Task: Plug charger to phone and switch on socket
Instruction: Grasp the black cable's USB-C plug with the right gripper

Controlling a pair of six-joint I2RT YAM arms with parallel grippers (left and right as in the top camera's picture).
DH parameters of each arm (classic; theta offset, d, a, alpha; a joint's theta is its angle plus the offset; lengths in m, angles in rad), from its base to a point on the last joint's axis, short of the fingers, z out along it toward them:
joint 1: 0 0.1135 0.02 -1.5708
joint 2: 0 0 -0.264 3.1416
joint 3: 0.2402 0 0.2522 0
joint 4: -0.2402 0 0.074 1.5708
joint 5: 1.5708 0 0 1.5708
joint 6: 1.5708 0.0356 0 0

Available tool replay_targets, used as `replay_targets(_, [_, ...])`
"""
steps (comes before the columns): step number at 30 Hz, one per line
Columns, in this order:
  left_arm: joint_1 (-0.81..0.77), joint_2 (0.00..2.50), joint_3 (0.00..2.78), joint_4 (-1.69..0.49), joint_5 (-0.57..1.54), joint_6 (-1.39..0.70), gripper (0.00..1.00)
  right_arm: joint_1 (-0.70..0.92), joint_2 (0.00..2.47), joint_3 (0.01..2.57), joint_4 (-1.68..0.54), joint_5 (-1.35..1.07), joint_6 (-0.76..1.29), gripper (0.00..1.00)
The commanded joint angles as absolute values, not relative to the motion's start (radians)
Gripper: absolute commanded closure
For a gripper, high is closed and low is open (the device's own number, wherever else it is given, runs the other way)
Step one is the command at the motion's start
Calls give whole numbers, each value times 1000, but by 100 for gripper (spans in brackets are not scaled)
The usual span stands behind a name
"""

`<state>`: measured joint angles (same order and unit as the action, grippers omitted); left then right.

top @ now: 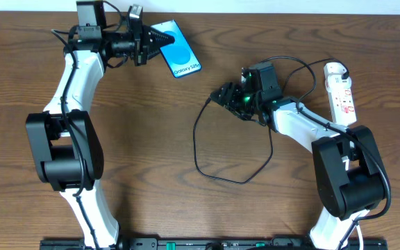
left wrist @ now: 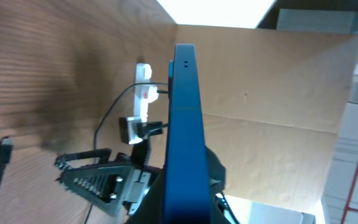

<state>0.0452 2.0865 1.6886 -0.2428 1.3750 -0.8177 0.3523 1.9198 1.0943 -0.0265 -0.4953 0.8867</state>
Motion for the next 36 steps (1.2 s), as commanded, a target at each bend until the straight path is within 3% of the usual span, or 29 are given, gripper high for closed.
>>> replay_targets(1, [49, 2053, 1691, -177, 1456, -928, 93, 364, 1916, 1098, -30, -475, 895, 39])
replay_targets(11, [49, 2053, 1691, -95, 1450, -1027, 93, 435, 1951, 1098, -1, -403, 1049, 58])
replay_targets(26, [49, 2053, 1691, -95, 1451, -1026, 92, 477, 2087, 1098, 130, -395, 1124, 66])
replay_targets(33, [49, 2053, 1691, -95, 1451, -1026, 93, 472, 2147, 1098, 168, -418, 1155, 75])
replay_targets(36, [49, 2053, 1691, -95, 1451, -1026, 93, 468, 2147, 1098, 168, -418, 1134, 83])
